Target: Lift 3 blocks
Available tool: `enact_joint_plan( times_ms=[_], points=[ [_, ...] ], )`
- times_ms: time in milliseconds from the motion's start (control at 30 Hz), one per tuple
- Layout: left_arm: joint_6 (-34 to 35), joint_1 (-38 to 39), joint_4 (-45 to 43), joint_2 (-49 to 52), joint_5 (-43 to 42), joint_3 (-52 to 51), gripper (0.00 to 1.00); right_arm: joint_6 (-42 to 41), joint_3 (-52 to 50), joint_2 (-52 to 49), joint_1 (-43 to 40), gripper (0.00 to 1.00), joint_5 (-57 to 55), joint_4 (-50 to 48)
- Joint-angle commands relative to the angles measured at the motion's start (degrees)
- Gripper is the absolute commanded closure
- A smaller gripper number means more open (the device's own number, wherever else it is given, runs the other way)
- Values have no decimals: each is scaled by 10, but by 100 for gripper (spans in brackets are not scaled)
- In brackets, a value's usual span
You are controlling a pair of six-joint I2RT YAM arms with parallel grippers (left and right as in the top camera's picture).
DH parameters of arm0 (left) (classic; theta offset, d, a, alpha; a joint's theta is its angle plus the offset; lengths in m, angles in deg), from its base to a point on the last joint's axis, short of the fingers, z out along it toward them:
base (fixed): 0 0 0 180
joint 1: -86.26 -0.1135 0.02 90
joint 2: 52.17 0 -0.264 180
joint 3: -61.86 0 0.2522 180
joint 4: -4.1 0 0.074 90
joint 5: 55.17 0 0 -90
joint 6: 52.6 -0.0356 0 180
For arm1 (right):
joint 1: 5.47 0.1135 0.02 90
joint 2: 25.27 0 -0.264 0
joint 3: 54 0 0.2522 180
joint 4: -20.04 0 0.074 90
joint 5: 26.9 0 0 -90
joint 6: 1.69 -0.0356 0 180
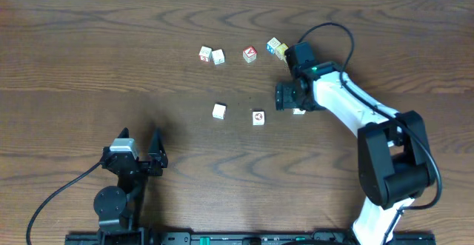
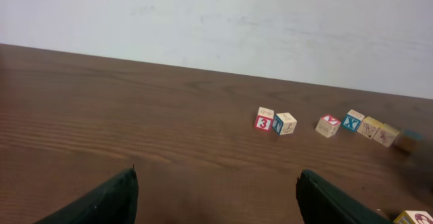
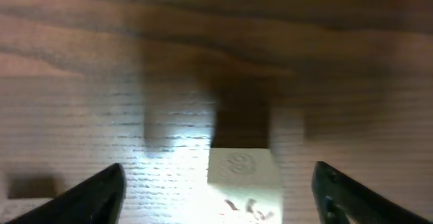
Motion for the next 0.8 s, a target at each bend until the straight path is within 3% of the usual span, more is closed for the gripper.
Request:
enact_joint_plan(
  times_ms=[0,167,267,500,767],
  points=[
    [3,-3,20,0,-13,-9,25,13,5,-15,7,26,-12,-2],
    [3,-3,20,0,-13,-9,25,13,3,-18,7,34,-33,-2],
    [3,-3,20,0,-13,-9,25,13,3,-18,7,44,-34,0],
    [3,-3,20,0,-13,-9,25,39,3,-18,7,49,-34,8],
    [3,-3,20,0,-13,-9,25,43,3,-18,-1,62,-36,11]
  ],
)
